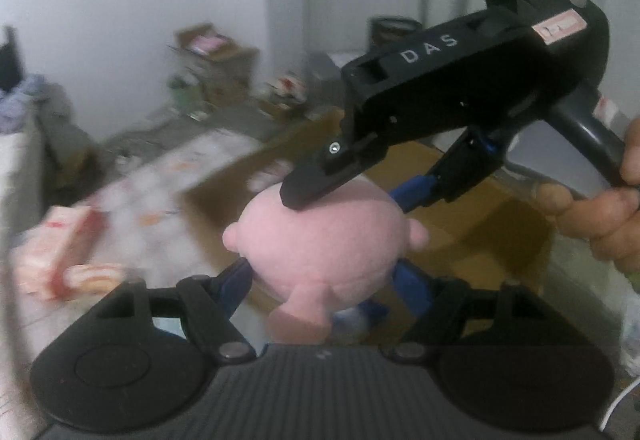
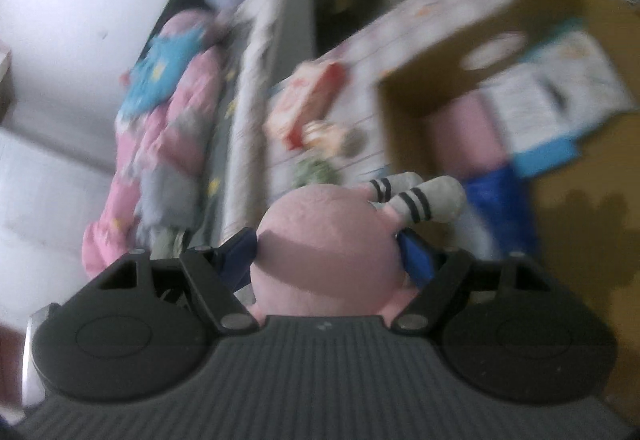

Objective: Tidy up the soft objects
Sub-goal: 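Carry the pink plush toy with the right gripper into the cardboard box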

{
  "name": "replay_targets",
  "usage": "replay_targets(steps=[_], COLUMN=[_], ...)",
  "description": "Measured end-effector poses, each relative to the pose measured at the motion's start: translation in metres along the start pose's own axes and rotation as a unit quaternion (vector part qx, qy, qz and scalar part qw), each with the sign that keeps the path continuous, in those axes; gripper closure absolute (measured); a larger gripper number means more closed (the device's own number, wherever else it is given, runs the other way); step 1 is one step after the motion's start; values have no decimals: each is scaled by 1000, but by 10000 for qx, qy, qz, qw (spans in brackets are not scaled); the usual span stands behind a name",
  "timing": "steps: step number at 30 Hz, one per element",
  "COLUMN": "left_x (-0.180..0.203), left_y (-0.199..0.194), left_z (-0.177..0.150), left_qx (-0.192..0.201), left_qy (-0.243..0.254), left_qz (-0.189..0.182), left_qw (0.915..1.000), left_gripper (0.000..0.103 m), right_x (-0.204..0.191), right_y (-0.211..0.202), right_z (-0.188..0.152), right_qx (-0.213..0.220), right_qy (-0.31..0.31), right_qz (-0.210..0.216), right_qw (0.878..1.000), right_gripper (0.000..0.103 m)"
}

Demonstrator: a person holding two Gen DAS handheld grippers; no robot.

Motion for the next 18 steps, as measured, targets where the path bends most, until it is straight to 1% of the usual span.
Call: replay_targets(steps=[2, 6, 11, 14, 16, 17, 18], left_x=[15, 33, 54, 61, 62, 62, 64], left_y=[25, 70, 117, 137, 147, 151, 150], left_z=[6, 11, 10, 3, 0, -3, -1], left_qx=[-209, -620, -948, -1159, -1308, -1419, -1469], left_qy=[73, 185, 386, 514, 614, 625, 613], left_qz=[-185, -332, -298, -221, -123, -138, -147], left_qw=[9996, 9974, 9943, 9917, 9894, 9878, 9871], left_gripper=[24, 24, 24, 24, 22, 22, 22], right_x=[29, 82, 133, 162, 173, 179, 183], right_y=[-10, -19, -8, -1, 8, 10, 10], right_z=[4, 12, 21, 26, 28, 28, 28], right_qx=[105, 247, 310, 327, 316, 311, 292], right_qy=[219, 586, 880, 1021, 1151, 1188, 1231], right_qz=[-90, -228, -352, -494, -533, -612, -602], right_qw=[9997, 9977, 9950, 9930, 9914, 9905, 9901], right_gripper=[26, 26, 26, 26, 26, 26, 26])
Point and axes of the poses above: each gripper's, at about its wrist camera, not at the fingertips, and y roughly the way its jaws point, x to its right, z to its top, the point moved 6 cm from there along y, roughly the way its jaws point, and after that the axes turned 14 degrees about z, right-handed, at the moved point
